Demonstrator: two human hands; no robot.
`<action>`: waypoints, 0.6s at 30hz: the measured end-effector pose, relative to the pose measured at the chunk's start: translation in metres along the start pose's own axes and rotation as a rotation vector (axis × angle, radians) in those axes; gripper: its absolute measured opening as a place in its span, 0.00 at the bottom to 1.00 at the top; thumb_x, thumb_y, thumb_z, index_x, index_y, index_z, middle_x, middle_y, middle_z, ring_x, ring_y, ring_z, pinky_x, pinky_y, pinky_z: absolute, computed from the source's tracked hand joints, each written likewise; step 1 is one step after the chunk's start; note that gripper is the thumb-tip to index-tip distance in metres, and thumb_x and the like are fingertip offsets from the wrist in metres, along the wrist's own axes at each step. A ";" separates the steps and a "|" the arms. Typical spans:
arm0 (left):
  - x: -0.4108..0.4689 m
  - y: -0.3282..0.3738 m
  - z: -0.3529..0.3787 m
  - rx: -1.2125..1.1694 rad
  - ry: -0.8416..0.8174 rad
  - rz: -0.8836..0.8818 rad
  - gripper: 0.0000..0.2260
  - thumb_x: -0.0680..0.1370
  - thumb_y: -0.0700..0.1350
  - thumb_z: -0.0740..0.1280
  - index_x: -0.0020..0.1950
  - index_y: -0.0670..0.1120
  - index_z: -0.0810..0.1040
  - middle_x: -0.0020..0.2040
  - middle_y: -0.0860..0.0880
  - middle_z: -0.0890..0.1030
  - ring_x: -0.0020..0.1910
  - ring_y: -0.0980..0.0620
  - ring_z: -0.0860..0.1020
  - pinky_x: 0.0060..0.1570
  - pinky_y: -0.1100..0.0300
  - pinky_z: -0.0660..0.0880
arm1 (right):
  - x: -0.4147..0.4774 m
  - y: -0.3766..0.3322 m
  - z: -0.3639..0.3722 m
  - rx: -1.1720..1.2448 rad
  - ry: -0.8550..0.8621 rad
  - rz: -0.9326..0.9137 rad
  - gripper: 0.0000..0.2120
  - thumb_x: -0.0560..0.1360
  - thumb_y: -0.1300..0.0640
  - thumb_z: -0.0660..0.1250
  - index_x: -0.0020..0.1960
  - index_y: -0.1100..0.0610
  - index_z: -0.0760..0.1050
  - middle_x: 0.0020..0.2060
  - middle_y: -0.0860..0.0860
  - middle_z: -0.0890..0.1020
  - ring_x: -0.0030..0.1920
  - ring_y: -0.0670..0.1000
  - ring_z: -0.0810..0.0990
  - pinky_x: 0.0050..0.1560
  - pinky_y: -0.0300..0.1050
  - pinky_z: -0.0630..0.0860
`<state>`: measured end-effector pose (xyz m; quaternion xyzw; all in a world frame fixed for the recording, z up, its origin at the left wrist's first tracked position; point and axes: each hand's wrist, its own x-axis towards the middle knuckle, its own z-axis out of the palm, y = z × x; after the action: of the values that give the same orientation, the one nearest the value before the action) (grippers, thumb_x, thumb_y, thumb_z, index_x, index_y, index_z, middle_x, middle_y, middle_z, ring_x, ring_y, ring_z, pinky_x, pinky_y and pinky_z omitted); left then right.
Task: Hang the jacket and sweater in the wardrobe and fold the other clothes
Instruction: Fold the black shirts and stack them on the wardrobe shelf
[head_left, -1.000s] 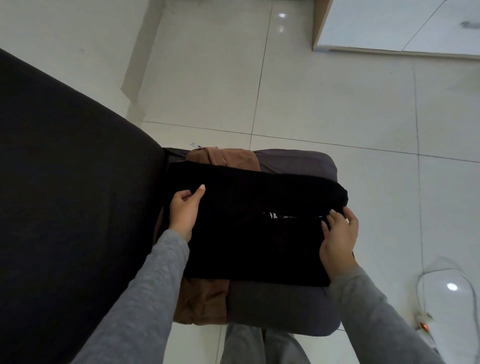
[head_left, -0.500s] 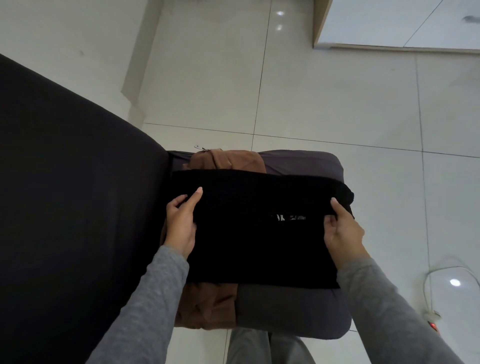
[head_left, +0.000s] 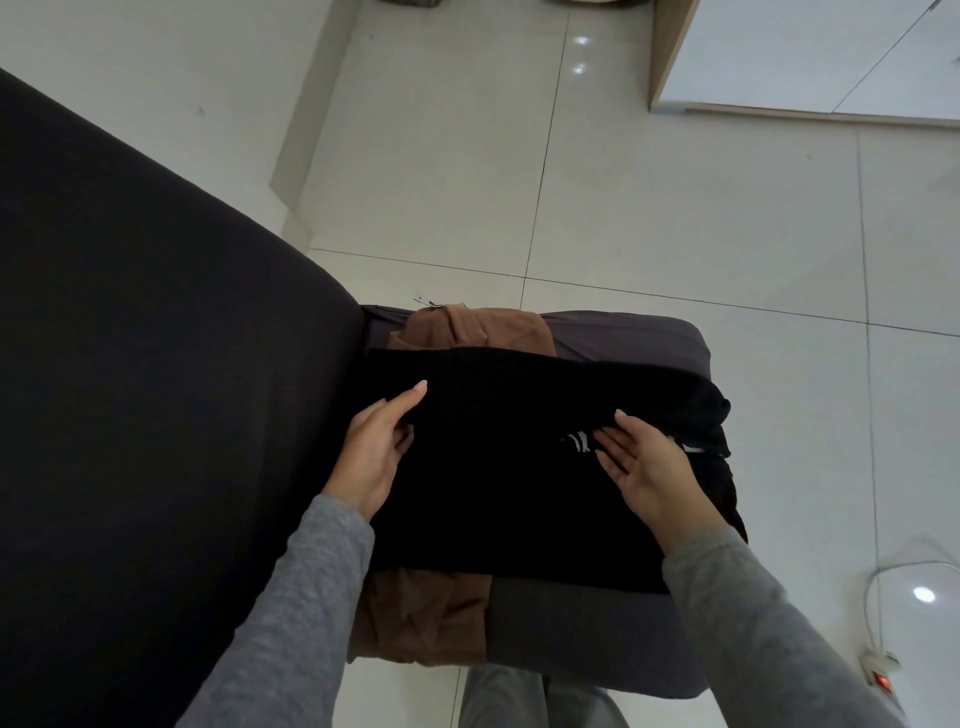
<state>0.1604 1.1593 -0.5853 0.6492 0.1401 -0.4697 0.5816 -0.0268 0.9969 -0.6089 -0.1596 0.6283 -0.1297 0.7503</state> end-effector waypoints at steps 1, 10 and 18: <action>0.000 0.002 -0.001 0.011 -0.010 0.011 0.18 0.73 0.47 0.71 0.60 0.40 0.78 0.53 0.46 0.83 0.56 0.48 0.80 0.60 0.54 0.74 | -0.001 -0.001 0.004 0.037 -0.007 0.020 0.16 0.80 0.60 0.60 0.68 0.59 0.67 0.52 0.56 0.78 0.60 0.56 0.76 0.57 0.47 0.71; -0.007 0.012 -0.001 0.433 -0.027 0.122 0.10 0.73 0.47 0.72 0.51 0.43 0.81 0.46 0.45 0.85 0.46 0.47 0.83 0.48 0.55 0.80 | -0.014 0.016 0.031 -0.021 -0.194 0.135 0.05 0.76 0.56 0.67 0.51 0.56 0.77 0.43 0.51 0.79 0.41 0.46 0.75 0.37 0.36 0.73; -0.012 -0.008 0.000 0.159 0.141 0.246 0.08 0.80 0.52 0.61 0.51 0.54 0.80 0.51 0.51 0.83 0.53 0.52 0.81 0.55 0.55 0.76 | -0.031 0.034 0.045 0.065 -0.186 -0.044 0.11 0.80 0.58 0.60 0.61 0.50 0.65 0.54 0.53 0.78 0.53 0.51 0.78 0.61 0.52 0.74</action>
<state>0.1483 1.1662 -0.5807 0.7366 0.0624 -0.3579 0.5704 0.0115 1.0435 -0.5877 -0.1602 0.5477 -0.1513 0.8071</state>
